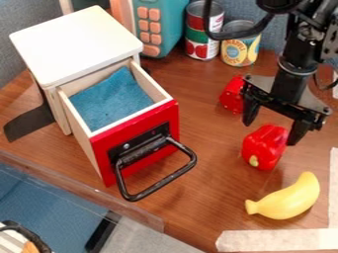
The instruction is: Put the red pepper in the drawer
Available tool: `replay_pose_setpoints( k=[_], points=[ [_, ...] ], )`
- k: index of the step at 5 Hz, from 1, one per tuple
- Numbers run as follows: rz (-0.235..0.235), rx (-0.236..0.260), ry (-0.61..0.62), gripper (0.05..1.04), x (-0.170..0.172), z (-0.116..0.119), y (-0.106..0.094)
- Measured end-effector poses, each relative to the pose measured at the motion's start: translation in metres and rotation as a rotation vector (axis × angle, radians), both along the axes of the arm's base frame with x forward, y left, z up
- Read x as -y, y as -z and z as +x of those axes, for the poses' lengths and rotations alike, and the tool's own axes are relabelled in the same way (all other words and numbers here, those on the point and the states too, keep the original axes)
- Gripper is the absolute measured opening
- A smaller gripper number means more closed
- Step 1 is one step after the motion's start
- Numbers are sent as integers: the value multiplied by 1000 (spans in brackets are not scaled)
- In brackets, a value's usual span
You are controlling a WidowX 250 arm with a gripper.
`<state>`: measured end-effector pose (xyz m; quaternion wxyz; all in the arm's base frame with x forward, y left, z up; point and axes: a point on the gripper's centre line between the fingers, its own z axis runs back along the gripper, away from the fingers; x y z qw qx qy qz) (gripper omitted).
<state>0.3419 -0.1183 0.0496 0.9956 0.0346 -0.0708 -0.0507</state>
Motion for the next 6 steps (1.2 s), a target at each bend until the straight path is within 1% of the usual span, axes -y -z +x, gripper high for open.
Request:
replay_pose_setpoints(
  k=[1,2,3,4,5,6],
  points=[
    [-5,7,-4,1001,0,0,3],
    [-2,-10,-4,1001,0,-2,13],
    [-10,-30,-6,1001,0,-3,22],
    [-24,-45,-26,964,-6,-1,28],
    [-33,-55,-17,800,-8,-3,29],
    [-60,-35,-21,799,-13,-7,14]
  ],
)
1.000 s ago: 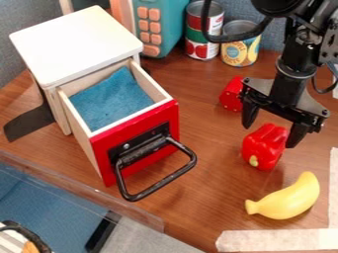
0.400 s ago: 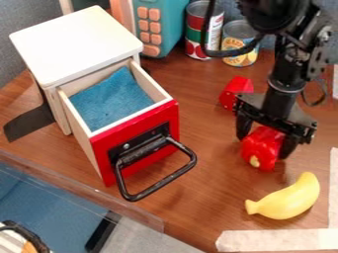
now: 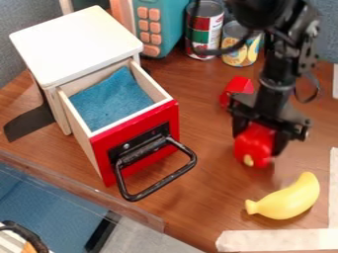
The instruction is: Put the red pepper in the drawer
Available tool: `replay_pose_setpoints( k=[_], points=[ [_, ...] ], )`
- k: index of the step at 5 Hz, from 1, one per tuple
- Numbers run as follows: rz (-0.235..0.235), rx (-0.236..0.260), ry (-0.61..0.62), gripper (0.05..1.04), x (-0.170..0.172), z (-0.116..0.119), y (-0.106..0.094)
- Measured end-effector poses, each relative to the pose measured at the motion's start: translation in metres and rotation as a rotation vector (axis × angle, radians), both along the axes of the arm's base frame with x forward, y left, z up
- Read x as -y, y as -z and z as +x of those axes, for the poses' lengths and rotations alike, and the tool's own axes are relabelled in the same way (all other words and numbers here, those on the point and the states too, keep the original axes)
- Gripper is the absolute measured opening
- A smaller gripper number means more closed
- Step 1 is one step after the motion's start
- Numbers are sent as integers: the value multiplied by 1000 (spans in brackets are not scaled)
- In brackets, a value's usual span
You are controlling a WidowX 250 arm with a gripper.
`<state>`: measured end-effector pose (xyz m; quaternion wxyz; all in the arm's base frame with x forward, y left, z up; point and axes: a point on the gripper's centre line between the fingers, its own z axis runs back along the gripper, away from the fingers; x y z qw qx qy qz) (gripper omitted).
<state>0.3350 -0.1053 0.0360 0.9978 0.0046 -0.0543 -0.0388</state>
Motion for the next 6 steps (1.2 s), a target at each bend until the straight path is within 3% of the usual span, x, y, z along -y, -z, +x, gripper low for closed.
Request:
replay_pose_setpoints(
  k=[1,3,6],
  points=[
    [-35,37,4,799,-7,-3,-24],
    [-116,87,-35,799,-31,-14,-51],
    [-160,181,-178,799,-104,-42,-89]
  ],
)
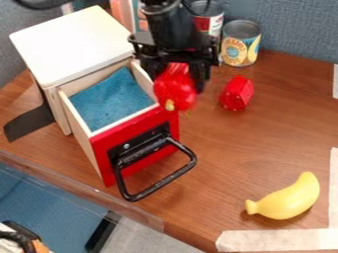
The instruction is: Put the red pepper in the drawer
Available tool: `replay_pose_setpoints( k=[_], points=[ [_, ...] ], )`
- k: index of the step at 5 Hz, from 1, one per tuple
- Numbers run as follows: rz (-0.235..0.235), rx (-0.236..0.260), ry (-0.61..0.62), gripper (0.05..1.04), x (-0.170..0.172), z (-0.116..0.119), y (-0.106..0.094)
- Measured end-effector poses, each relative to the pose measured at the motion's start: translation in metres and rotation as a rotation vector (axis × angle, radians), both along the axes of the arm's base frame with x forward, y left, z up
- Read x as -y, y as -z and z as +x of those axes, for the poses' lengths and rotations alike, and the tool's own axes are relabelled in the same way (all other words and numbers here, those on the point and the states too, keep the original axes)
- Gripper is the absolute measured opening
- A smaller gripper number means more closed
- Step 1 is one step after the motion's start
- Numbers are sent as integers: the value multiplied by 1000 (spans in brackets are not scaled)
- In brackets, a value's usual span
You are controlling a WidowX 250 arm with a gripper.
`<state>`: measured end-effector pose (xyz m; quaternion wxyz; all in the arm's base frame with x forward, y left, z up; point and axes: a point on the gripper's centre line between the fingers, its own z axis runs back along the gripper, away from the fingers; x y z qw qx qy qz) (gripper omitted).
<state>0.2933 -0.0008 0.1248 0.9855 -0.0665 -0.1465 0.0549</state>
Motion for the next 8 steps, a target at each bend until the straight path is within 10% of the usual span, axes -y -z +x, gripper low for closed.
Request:
replay_pose_setpoints(
  k=[2,5,8],
  points=[
    [-5,67,-134,799,-46,-27,-25],
    [127,130,-138,799,-71,-27,-1],
    [173,71,-328,799,-87,-18,19]
  ],
)
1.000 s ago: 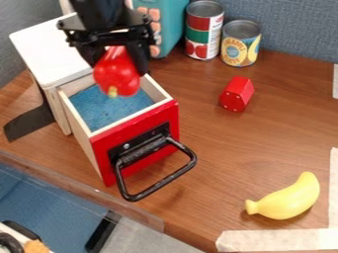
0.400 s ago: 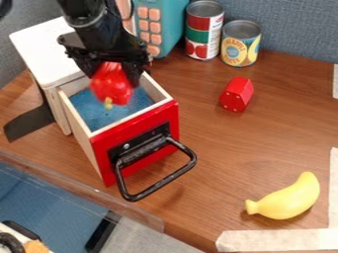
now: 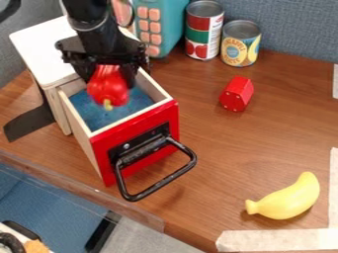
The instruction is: Put the red pepper in the drawer
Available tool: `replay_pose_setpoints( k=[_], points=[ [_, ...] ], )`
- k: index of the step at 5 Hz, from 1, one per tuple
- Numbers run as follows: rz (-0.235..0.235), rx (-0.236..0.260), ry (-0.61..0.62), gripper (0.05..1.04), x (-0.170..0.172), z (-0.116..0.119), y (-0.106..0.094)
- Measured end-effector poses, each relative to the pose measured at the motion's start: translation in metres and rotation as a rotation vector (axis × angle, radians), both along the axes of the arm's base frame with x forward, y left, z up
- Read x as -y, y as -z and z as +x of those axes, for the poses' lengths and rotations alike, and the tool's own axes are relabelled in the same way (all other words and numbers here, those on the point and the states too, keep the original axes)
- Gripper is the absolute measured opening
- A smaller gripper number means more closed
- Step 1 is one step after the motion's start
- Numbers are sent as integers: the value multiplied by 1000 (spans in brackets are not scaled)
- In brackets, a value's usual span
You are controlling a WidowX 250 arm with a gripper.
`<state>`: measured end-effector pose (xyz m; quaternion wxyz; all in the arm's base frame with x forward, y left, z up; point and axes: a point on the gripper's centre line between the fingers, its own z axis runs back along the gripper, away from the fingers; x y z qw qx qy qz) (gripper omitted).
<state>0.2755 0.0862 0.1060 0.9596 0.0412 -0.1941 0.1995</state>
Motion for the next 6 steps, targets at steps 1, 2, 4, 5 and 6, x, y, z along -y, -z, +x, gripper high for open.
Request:
replay_pose_setpoints(
  k=[1,2,4,5,6],
  points=[
    [-26,-29,-112,800,-5,-2,5],
    [-90,-71,-189,842,-9,-4,15],
    [-134,-154,-194,1011,-6,-3,15],
    [-148,-182,-154,1007,-1,-1,9],
    [-96,-211,-63,1007,13,4,1]
  ],
)
